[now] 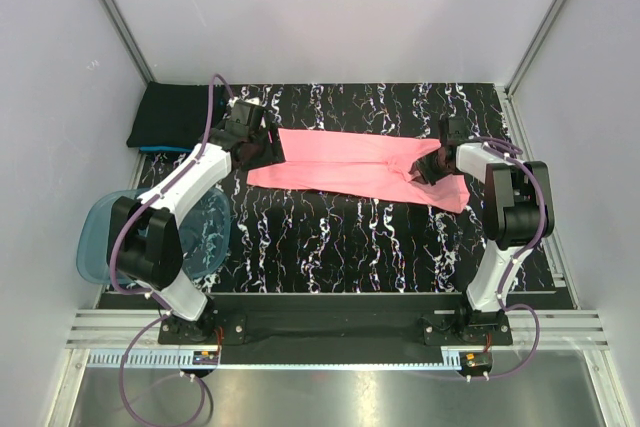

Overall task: Fold and stack the t-shirts
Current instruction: Fold the tshirt

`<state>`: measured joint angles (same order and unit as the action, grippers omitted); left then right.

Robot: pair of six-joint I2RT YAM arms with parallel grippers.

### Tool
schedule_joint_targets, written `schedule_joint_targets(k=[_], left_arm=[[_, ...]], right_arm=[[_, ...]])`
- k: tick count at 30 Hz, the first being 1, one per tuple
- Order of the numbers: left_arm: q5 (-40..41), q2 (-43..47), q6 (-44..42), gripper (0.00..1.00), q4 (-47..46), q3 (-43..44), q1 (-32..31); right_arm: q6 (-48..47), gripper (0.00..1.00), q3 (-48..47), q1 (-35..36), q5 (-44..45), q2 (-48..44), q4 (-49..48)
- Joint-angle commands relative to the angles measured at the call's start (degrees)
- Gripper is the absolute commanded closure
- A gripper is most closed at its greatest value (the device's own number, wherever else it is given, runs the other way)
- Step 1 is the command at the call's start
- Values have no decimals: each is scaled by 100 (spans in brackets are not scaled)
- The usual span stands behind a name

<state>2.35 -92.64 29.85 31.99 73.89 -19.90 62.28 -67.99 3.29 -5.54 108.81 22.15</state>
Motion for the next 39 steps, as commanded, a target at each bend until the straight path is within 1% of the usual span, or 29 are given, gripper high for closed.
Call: schedule_joint_targets(k=[1,2,3,5,7,10,16,20,24,25,28,31,32,34,35,37,38,39], left_arm=[[46,97,30,34,-158,187,39],[46,97,39,34,-166,179,30],[29,88,48,34,-184,179,30],[11,71,83,34,-202,179,30],[-15,53,109,34,-219,196,39],[-77,1,144,34,-254,205,30],[-112,-105,179,34,-272,231,30],[-77,-149,197,34,-263,223,30],[55,-123,223,33,-237,205,30],[81,-114,232,33,-237,196,30],[196,-114,329,32,-219,144,30],[73,-184,294,31,-377,47,30],[-119,-280,224,30,-412,47,4],[-200,-438,-39,30,-291,117,-84],[-200,-578,-119,30,-229,152,-119],[-191,-667,-286,30,-80,170,-242],[-165,-702,-330,30,-61,152,-277],[-165,-738,-322,30,-70,144,-295]], right_arm=[[3,73,-162,58,158,-124,-132],[-31,82,-206,58,167,-124,-132],[-41,85,-232,58,176,-115,-150],[-93,96,-347,66,176,-80,-132],[-120,99,-487,67,159,-36,-89],[-155,99,-697,67,132,17,-36],[-313,95,-1348,128,-25,473,149],[-620,91,-1752,225,-61,842,245],[-1235,69,-2437,225,105,993,842],[-1497,59,-2491,207,210,966,1044],[-1902,48,-2378,198,440,589,1169],[-2219,40,-2263,129,519,133,1431],[-2281,39,-2254,111,519,70,1563],[-2317,39,-2123,41,712,-140,1959],[-2308,41,-1853,-82,721,-228,2029],[-2229,44,-1465,-266,598,-509,2074],[-2212,49,-1072,-563,572,-589,2074],[-2185,52,-876,-688,572,-659,2065]])
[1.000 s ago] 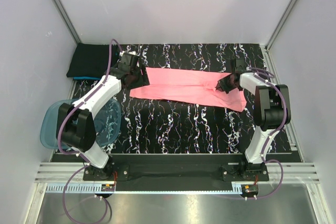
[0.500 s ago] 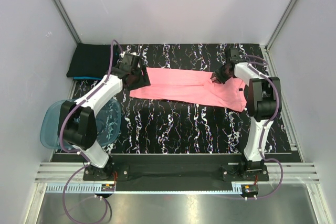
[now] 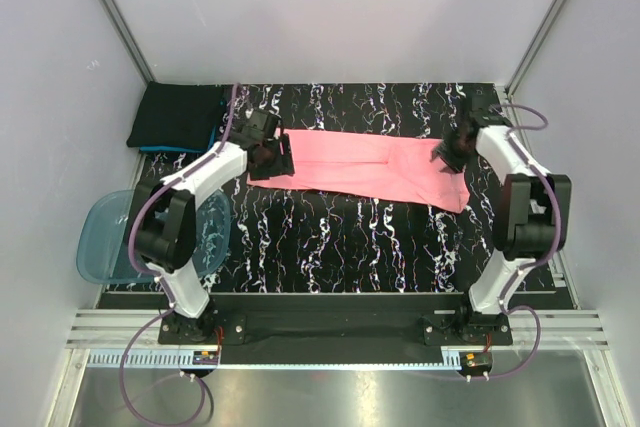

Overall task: Fold and stack the t-shirts
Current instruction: Fold the tshirt

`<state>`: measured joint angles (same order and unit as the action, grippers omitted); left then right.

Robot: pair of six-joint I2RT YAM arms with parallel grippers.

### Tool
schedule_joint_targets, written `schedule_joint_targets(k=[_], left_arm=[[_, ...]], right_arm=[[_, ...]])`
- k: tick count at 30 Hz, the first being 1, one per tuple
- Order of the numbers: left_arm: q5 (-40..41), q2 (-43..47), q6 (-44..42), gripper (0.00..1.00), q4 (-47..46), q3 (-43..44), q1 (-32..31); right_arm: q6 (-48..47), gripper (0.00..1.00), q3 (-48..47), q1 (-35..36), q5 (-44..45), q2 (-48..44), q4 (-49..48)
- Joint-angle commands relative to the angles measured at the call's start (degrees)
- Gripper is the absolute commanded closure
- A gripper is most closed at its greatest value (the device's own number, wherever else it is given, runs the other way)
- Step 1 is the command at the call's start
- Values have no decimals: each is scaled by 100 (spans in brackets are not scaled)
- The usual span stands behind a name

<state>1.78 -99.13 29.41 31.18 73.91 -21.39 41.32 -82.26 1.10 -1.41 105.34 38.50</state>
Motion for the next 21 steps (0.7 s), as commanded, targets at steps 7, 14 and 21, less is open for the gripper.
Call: schedule_joint_targets(k=[7,14,21], left_arm=[[15,-290,-181,34,-16,106,-155],[761,-466,-129,35,64,-8,-147],[929,-748,-76,35,125,62,-103]], right_arm=[[200,61,1607,-1174,236,-1189,456],[631,61,2274,-1200,440,-1744,343],[1044,60,2750,-1209,439,-2017,-185]])
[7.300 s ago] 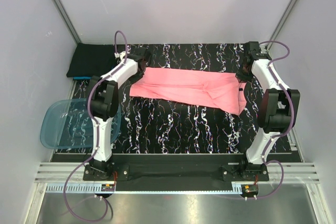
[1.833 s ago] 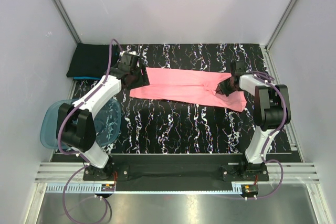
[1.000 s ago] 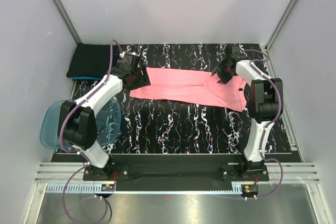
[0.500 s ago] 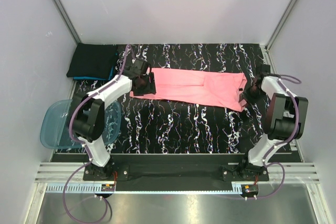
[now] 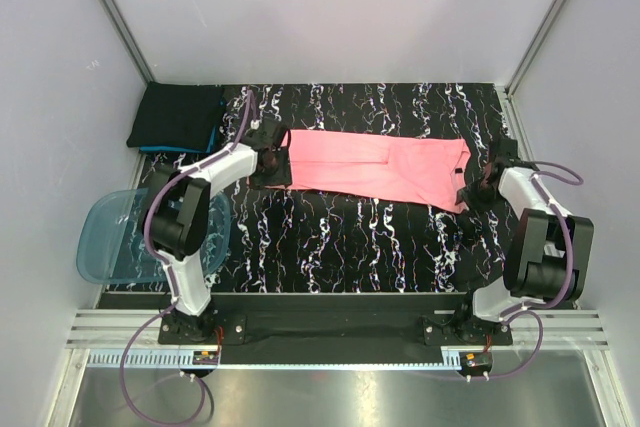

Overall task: Fold and stack the t-shirts
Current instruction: Fold the tshirt

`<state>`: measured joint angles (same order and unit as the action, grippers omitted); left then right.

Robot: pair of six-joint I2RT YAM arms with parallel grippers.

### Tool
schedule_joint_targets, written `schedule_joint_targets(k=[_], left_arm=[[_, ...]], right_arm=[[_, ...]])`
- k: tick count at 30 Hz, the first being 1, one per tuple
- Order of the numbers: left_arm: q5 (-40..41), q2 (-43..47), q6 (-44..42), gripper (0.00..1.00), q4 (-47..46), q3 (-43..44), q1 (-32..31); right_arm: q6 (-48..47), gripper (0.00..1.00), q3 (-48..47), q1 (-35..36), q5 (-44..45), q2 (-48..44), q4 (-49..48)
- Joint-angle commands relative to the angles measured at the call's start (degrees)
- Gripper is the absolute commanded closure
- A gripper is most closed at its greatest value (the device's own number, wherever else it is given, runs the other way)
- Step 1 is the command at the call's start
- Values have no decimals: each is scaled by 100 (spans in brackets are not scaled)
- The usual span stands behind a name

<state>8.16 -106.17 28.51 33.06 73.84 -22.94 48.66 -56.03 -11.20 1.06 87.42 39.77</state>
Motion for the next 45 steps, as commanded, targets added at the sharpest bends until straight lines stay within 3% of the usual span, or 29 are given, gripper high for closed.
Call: schedule_joint_targets(k=[1,9,21,27,33,35,38,39,42,45], left_arm=[[369,-62,14,35,-37,77,61],[590,-185,67,36,61,209,167],[704,-562,-3,36,209,499,202],[862,-677,-74,37,254,534,211],[845,-905,-83,49,368,710,220],[880,-914,-100,60,377,702,220],[915,-906,-118,80,429,675,220],[906,-871,-118,83,429,649,220],[801,-809,-100,89,438,579,220],[529,-721,-56,89,394,465,193]], right_arm=[[363,60,171,22,219,-251,-329],[855,57,453,-31,413,-296,-637],[856,59,374,-242,474,108,-1050],[390,66,23,-304,448,398,-1375],[187,67,-224,-312,597,873,-1401],[91,69,-303,-321,650,1074,-1375],[-41,77,-426,-347,738,1303,-1305],[-85,85,-470,-382,755,1339,-1288],[-252,100,-523,-453,843,1480,-1243],[-454,100,-523,-523,948,1533,-1278]])
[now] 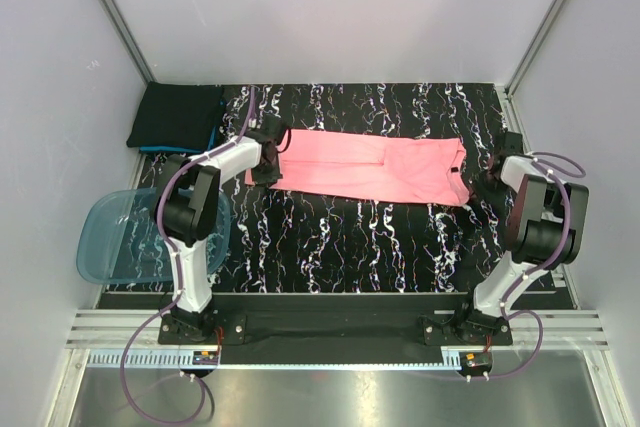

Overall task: Fold and stack the t-shirts
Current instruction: Fold the tshirt

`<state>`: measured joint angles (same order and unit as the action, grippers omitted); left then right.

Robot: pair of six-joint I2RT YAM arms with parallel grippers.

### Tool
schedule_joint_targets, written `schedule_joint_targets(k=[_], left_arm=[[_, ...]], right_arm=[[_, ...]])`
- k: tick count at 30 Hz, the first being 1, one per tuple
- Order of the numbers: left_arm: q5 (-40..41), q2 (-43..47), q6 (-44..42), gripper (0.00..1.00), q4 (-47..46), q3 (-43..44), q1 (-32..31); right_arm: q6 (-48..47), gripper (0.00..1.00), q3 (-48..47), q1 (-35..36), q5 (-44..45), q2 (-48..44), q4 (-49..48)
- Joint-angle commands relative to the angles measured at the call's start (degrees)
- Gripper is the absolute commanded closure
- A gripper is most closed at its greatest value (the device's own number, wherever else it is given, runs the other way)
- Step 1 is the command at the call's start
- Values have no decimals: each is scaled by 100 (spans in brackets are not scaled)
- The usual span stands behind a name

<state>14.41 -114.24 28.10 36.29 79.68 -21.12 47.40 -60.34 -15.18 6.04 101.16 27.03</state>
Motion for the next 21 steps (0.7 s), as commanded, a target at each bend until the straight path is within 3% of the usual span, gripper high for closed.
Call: schedule_joint_targets(k=[1,11,15,17,20,21], left_arm=[[-123,147,-15,87,62,-163,-6],[-430,595,213,80,53,-725,-243],[-887,902,485,68,-96,-1068,-252],[-1054,1060,565,61,-114,-1147,-269],[-1177,1438,609,53,-9,-964,-287],[-1186,1509,592,50,44,-867,-287]], right_arm=[[-423,100,-110,-152,476,167,-4],[-723,100,-769,-284,855,430,584],[-766,100,-611,-284,724,211,576],[-872,95,-707,-284,627,97,611],[-1214,79,-988,-284,486,-53,813],[-1459,69,-1050,-284,311,-114,883]])
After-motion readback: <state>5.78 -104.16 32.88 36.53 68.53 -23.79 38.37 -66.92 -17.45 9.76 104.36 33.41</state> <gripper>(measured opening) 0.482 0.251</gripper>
